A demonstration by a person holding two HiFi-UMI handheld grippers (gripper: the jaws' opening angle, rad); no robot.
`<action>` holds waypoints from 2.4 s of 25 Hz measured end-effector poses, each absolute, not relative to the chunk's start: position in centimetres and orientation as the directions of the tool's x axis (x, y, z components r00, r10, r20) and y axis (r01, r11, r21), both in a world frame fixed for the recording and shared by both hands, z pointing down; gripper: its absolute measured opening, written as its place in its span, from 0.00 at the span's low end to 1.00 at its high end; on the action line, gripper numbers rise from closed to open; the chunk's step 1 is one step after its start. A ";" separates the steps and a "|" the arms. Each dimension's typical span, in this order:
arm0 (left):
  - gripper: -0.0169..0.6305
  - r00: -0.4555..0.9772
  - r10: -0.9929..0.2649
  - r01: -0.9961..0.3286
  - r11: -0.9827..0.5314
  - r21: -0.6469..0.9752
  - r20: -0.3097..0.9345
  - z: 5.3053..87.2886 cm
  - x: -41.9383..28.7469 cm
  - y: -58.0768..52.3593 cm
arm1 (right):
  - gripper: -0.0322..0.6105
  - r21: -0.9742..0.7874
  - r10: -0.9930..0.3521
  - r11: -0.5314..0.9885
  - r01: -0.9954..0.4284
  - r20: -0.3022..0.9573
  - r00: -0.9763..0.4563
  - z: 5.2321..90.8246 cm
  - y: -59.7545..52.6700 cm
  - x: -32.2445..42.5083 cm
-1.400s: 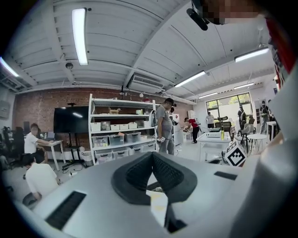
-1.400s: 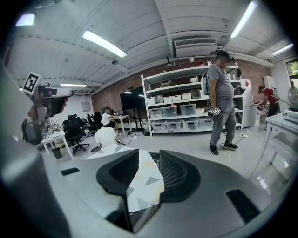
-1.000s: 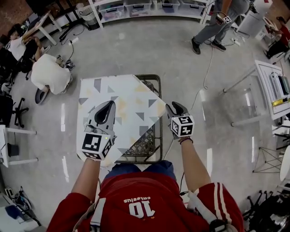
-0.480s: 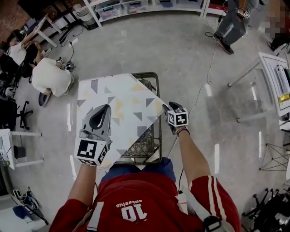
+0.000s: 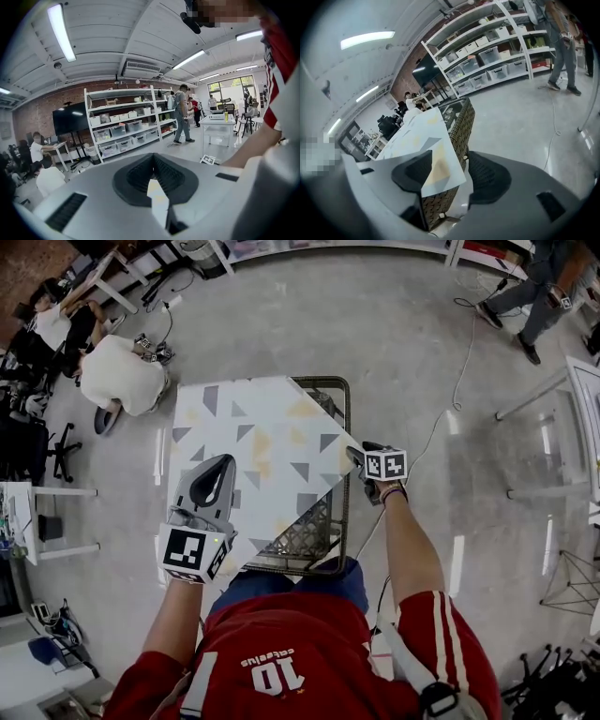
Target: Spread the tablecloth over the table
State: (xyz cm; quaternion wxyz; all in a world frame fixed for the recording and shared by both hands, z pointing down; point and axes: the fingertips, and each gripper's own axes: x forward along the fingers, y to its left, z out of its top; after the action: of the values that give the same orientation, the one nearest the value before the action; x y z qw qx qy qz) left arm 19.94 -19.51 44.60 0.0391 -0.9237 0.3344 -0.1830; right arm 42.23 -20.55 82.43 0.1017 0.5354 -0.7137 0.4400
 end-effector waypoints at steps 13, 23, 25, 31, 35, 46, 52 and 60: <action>0.04 0.697 -0.641 -0.617 -0.764 -0.187 0.321 45.2 20.4 -20.7 | 0.13 -0.514 -0.520 0.225 -0.828 0.655 -0.548 81.9 -21.3 40.3; 0.04 0.715 -0.634 -0.608 -0.772 -0.185 0.296 44.0 20.7 -20.1 | 0.07 -0.481 -0.581 0.200 -0.854 0.644 -0.498 79.4 -21.0 39.8; 0.04 0.711 -0.637 -0.611 -0.769 -0.187 0.297 43.9 20.3 -19.9 | 0.07 -0.487 -0.594 0.188 -0.853 0.635 -0.494 79.3 -20.9 39.8; 0.04 0.697 -0.657 -0.632 -0.752 -0.188 0.286 43.4 18.6 -19.6 | 0.07 -0.477 -0.605 0.181 -0.860 0.635 -0.480 78.4 -20.9 39.9; 0.04 0.699 -0.660 -0.631 -0.750 -0.197 0.275 42.4 17.6 -19.6 | 0.07 -0.467 -0.609 0.180 -0.866 0.639 -0.471 77.5 -20.5 39.6; 0.04 0.726 -0.650 -0.625 -0.760 -0.179 0.224 41.0 15.3 -19.8 | 0.07 -0.422 -0.620 0.122 -0.898 0.674 -0.401 76.6 -16.3 39.9; 0.04 0.764 -0.613 -0.592 -0.790 -0.160 0.202 40.6 15.4 -19.7 | 0.07 -0.437 -0.638 0.004 -0.899 0.692 -0.339 77.2 -11.5 41.6; 0.04 0.811 -0.557 -0.540 -0.830 -0.135 0.177 40.3 14.8 -19.8 | 0.07 -0.422 -0.651 -0.117 -0.899 0.716 -0.252 77.4 -5.8 42.1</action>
State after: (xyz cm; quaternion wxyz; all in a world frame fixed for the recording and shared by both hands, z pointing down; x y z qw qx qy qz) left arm 14.79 -19.80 40.26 0.0392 -0.9509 0.2885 -0.1051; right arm 42.15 -5.81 77.38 0.1377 0.5959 -0.6501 0.4509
